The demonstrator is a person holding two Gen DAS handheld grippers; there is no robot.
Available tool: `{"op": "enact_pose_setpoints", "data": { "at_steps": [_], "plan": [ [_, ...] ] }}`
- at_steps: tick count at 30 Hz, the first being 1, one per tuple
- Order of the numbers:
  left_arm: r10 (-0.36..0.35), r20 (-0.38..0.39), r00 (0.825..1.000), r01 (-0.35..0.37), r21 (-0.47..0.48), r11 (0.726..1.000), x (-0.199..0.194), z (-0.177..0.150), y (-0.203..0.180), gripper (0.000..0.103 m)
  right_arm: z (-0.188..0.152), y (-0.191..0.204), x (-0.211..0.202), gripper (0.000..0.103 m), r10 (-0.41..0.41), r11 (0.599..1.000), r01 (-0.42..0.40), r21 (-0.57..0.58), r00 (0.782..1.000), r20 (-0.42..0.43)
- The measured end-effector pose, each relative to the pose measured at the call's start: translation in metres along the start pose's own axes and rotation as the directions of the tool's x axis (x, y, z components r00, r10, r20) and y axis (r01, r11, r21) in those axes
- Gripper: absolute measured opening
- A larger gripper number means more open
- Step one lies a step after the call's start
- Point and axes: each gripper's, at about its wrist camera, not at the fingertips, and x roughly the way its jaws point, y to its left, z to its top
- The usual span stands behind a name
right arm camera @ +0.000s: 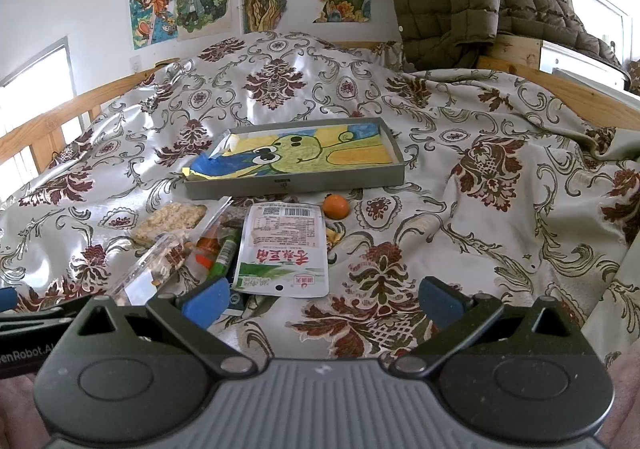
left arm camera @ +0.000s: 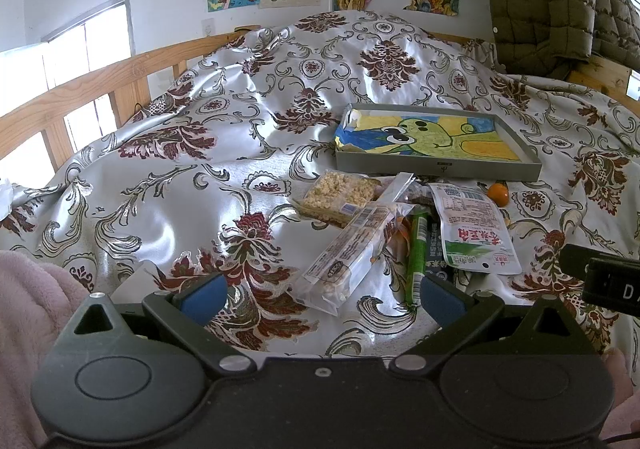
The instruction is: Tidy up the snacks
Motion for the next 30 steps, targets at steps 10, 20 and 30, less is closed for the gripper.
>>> {"op": "enact_pose_setpoints", "data": {
  "at_steps": [10, 20, 30],
  "plan": [
    [0.0, 0.0, 1.0, 0.0, 0.0, 1.0, -0.0001, 0.0, 0.0001, 0.102, -0.0002, 0.0, 0.0002, 0.103, 0.0, 1.0, 0.0, 0.0, 1.0, -0.001],
    [0.0, -0.001, 1.0, 0.0, 0.0, 1.0, 0.0, 0.0, 0.0001, 0.102, -0.0005, -0.0004, 0.0007, 0.103, 0.0, 1.0, 0.0, 0.001, 1.0, -0.001],
    [-0.001, -0.001, 1.0, 0.001, 0.0, 1.0, 0.0, 0.0, 0.0001, 0.102, 0.0014, -0.0017, -0.0002, 0.103, 0.0, 1.0, 0.0, 0.001, 1.0, -0.001]
  ]
}}
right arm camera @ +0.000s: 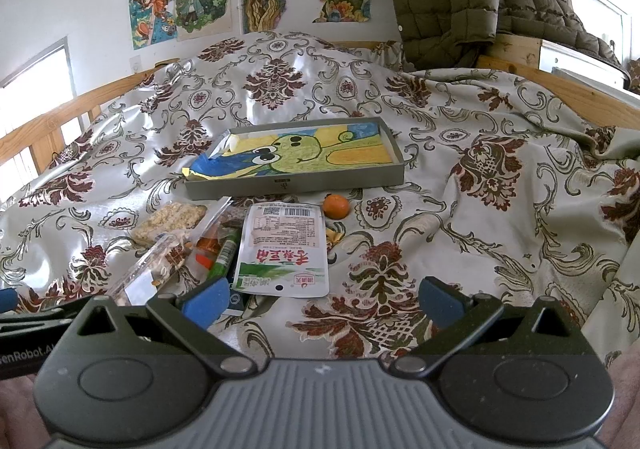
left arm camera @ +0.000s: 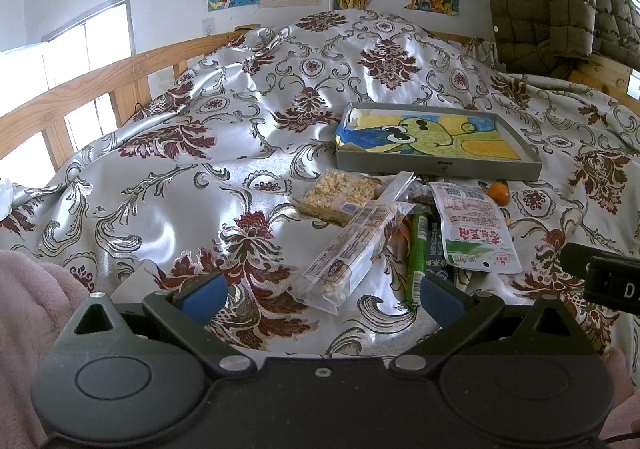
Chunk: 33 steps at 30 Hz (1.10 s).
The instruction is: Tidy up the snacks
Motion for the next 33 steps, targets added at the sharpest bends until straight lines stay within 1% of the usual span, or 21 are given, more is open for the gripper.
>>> {"op": "enact_pose_setpoints", "data": {
  "at_steps": [2, 4, 6, 8, 10, 13, 15, 19, 21, 23, 26, 28, 31, 33],
  "plan": [
    [-0.003, -0.004, 1.0, 0.003, 0.001, 1.0, 0.0, 0.0, 0.0, 0.102, 0.001, -0.001, -0.001, 0.103, 0.001, 1.0, -0.001, 0.001, 1.0, -0.001],
    [-0.006, -0.007, 1.0, 0.006, 0.002, 1.0, 0.002, -0.007, -0.004, 0.102, 0.002, -0.003, -0.001, 0.103, 0.002, 1.0, -0.002, 0.002, 1.0, 0.002],
    [-0.017, -0.031, 0.999, 0.017, 0.01, 1.0, 0.002, -0.005, -0.005, 0.102, 0.003, -0.004, -0.003, 0.103, -0.004, 1.0, 0.004, 0.01, 1.0, 0.017],
    [-0.055, -0.053, 0.997, 0.056, 0.012, 0.998, 0.006, 0.0, -0.002, 0.102, 0.0, -0.003, -0.007, 0.103, -0.014, 1.0, 0.013, 0.023, 0.998, 0.061],
    [-0.089, -0.087, 0.992, 0.088, -0.007, 0.996, 0.01, 0.004, 0.002, 0.102, 0.0, -0.004, -0.009, 0.103, -0.024, 0.999, 0.021, 0.039, 0.996, 0.091],
    [-0.138, -0.12, 0.983, 0.133, -0.047, 0.99, 0.018, 0.012, 0.009, 0.102, 0.009, -0.013, -0.013, 0.103, -0.022, 0.997, 0.015, 0.071, 0.995, 0.099],
    [-0.177, -0.143, 0.974, 0.168, -0.076, 0.983, 0.024, 0.019, 0.014, 0.102, 0.011, -0.017, -0.008, 0.103, -0.004, 0.998, -0.001, 0.07, 0.996, 0.084],
    [-0.235, -0.163, 0.958, 0.222, -0.098, 0.97, 0.039, 0.04, 0.021, 0.102, 0.019, -0.019, 0.0, 0.103, 0.077, 0.997, -0.078, 0.026, 0.996, 0.052],
    [-0.268, -0.176, 0.947, 0.258, -0.08, 0.963, 0.049, 0.051, 0.022, 0.102, 0.023, -0.018, 0.008, 0.103, 0.12, 0.993, -0.12, -0.013, 0.992, 0.027],
    [-0.293, -0.193, 0.936, 0.291, -0.035, 0.956, 0.059, 0.061, 0.022, 0.102, 0.026, -0.016, 0.018, 0.103, 0.16, 0.986, -0.16, -0.051, 0.987, -0.011],
    [-0.278, -0.24, 0.93, 0.294, 0.032, 0.955, 0.078, 0.074, 0.021, 0.102, 0.029, -0.011, 0.037, 0.103, 0.202, 0.974, -0.209, -0.086, 0.975, -0.091],
    [-0.275, -0.278, 0.92, 0.3, 0.052, 0.952, 0.093, 0.081, 0.022, 0.102, 0.028, -0.005, 0.047, 0.103, 0.22, 0.966, -0.234, -0.108, 0.967, -0.129],
    [-0.279, -0.329, 0.902, 0.312, 0.05, 0.949, 0.115, 0.088, 0.027, 0.102, 0.025, 0.007, 0.059, 0.103, 0.254, 0.948, -0.278, -0.156, 0.954, -0.158],
    [-0.286, -0.35, 0.892, 0.313, 0.022, 0.949, 0.128, 0.088, 0.032, 0.102, 0.024, 0.016, 0.066, 0.103, 0.277, 0.933, -0.306, -0.188, 0.946, -0.169]
  ]
}}
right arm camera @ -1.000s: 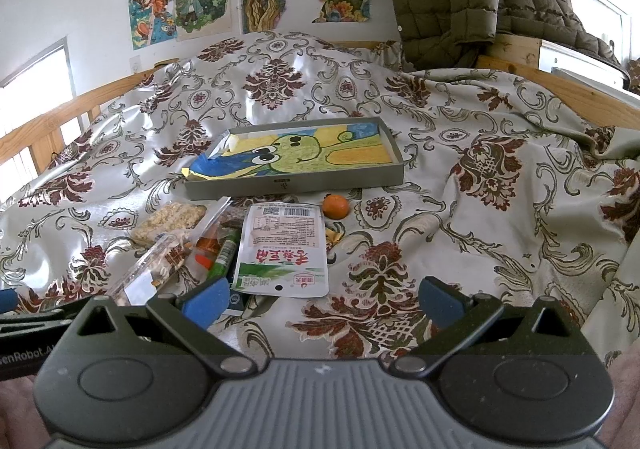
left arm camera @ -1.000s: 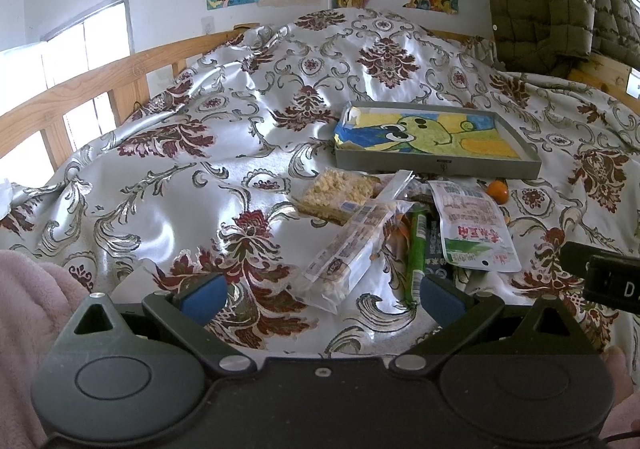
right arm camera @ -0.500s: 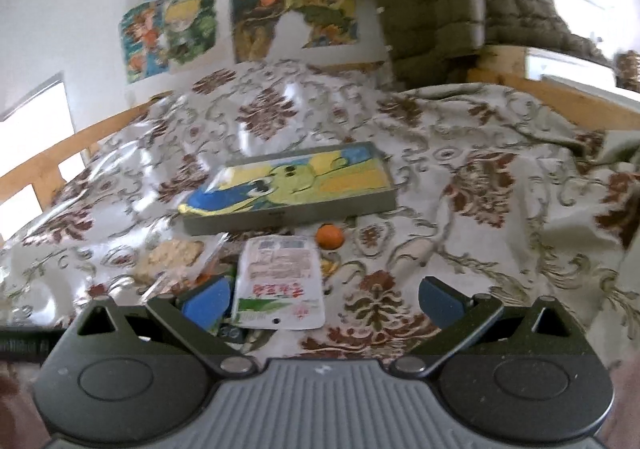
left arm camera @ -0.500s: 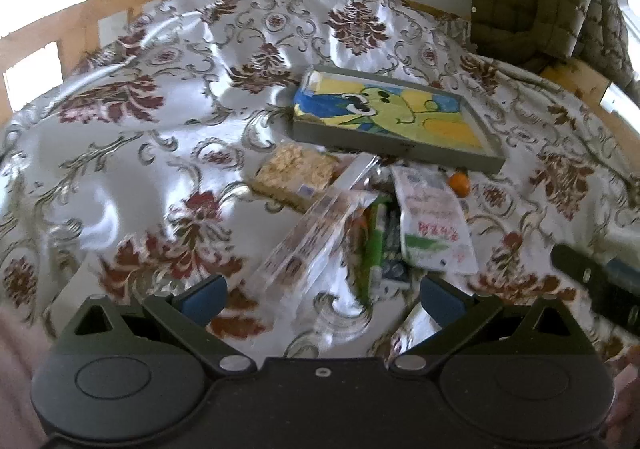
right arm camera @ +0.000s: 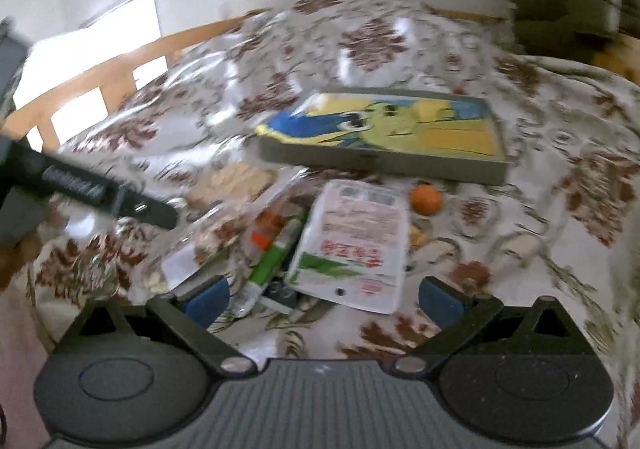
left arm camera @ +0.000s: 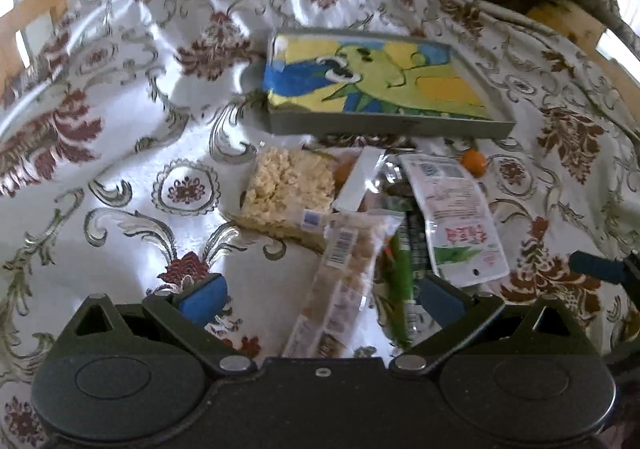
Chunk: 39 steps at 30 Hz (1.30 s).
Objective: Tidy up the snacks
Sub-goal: 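Grasp the wrapped rice-cracker bar with the left tool while the right tool approaches the green tube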
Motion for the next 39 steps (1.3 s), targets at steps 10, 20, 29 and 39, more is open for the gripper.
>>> {"op": "enact_pose_setpoints", "data": {
  "at_steps": [10, 20, 29, 39],
  "plan": [
    [-0.086, -0.036, 0.996, 0.083, -0.083, 0.993, 0.023, 0.002, 0.014, 0.102, 0.006, 0.019, 0.056, 0.092, 0.123, 0.992, -0.125, -0.001, 0.977, -0.174],
    [-0.163, -0.097, 0.982, 0.153, -0.108, 0.982, 0.043, 0.001, 0.018, 0.074, 0.005, 0.03, 0.091, 0.053, 0.118, 0.991, -0.129, -0.03, 0.961, -0.248],
    [-0.2, -0.118, 0.973, 0.186, -0.119, 0.975, 0.053, 0.0, 0.019, 0.045, 0.01, 0.036, 0.107, 0.035, 0.113, 0.993, -0.12, -0.016, 0.966, -0.233],
    [-0.235, -0.142, 0.962, 0.204, -0.2, 0.958, 0.067, 0.0, 0.028, 0.047, 0.018, 0.03, 0.131, 0.035, 0.104, 0.993, -0.088, 0.081, 0.971, -0.214]
  ]
}}
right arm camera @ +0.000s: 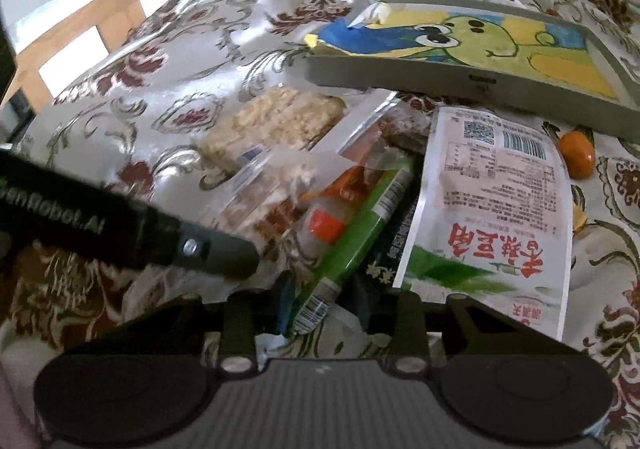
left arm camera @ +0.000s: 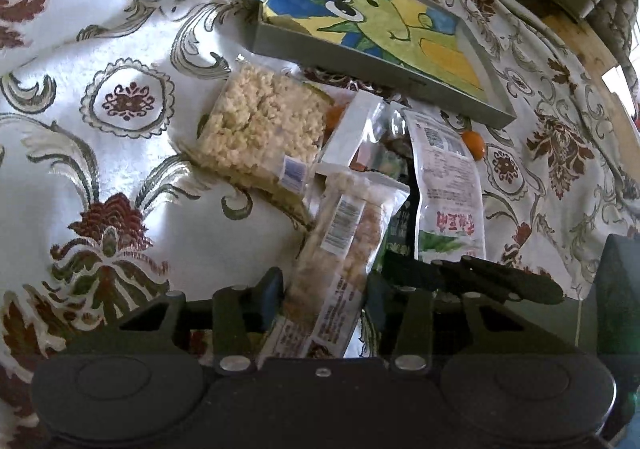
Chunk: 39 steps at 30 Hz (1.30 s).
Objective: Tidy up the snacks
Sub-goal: 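Grasp the wrapped rice-cracker bar with the left tool while the right tool approaches the green tube, then grasp the green tube snack with the right tool while the left tool lifts the bar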
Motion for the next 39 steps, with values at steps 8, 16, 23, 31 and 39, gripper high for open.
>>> {"op": "enact_pose_setpoints", "data": {
  "at_steps": [8, 16, 23, 31, 39],
  "plan": [
    [-0.018, 0.015, 1.0, 0.018, 0.01, 1.0, -0.005, -0.003, -0.001, 0.045, -0.006, -0.002, -0.009, 0.029, -0.019, 0.999, 0.019, 0.042, 1.0, 0.001],
    [-0.061, 0.043, 0.997, 0.06, 0.014, 0.998, -0.015, -0.007, -0.008, 0.045, -0.019, -0.015, -0.031, 0.023, 0.039, 0.986, -0.034, 0.165, 0.999, -0.029],
    [-0.11, 0.109, 0.988, 0.117, -0.06, 0.991, -0.025, -0.005, 0.001, 0.045, -0.02, -0.041, -0.041, 0.021, 0.16, 0.926, -0.149, 0.346, 0.987, -0.001],
    [-0.14, 0.184, 0.973, 0.157, -0.078, 0.985, -0.039, -0.002, 0.002, 0.045, -0.027, -0.069, -0.052, 0.021, 0.298, 0.798, -0.298, 0.524, 0.951, 0.087],
    [-0.126, 0.205, 0.971, 0.149, -0.101, 0.984, -0.045, -0.004, 0.005, 0.045, -0.032, -0.078, -0.058, 0.021, 0.352, 0.734, -0.373, 0.568, 0.923, 0.152]
  ]
}}
